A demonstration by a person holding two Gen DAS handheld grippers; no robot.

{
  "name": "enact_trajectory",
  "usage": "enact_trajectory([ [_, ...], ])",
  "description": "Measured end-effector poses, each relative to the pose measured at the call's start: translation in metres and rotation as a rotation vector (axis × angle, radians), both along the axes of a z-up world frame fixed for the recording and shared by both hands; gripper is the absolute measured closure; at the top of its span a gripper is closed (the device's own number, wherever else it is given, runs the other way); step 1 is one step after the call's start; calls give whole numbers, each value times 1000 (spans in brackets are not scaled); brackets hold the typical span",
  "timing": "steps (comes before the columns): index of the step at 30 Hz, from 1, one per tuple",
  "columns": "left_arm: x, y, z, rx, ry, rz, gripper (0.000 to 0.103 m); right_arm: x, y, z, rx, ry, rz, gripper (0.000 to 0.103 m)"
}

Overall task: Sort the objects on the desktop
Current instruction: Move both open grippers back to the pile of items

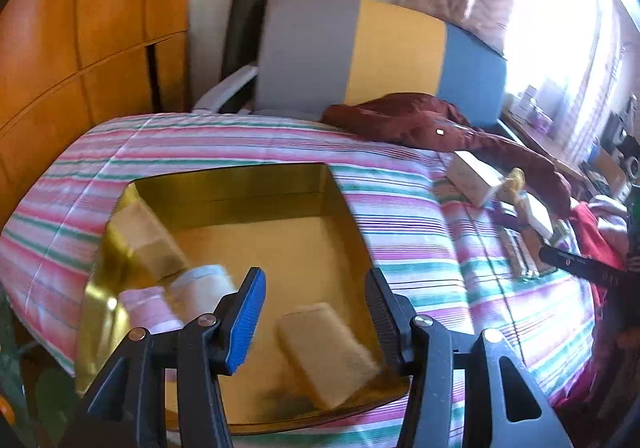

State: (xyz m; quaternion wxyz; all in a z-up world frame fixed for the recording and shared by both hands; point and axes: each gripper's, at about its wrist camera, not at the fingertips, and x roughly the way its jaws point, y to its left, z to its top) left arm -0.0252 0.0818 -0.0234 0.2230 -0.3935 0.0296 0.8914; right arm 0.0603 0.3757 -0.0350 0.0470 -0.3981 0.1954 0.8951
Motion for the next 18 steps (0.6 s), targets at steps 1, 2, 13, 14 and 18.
enact_trajectory([
  [1,2,8,1,1,0,-18,51,5,12,1,11,-2,-28,26],
  [2,4,13,2,1,2,-33,51,9,24,3,24,-4,-56,26],
  [13,22,90,8,-15,-9,-215,51,26,159,7,166,-56,-327,27],
  [14,23,97,7,-16,-15,-228,51,24,168,4,170,-69,-334,27],
  [18,22,125,-1,-21,-52,-276,51,11,194,-12,154,-94,-333,28],
])
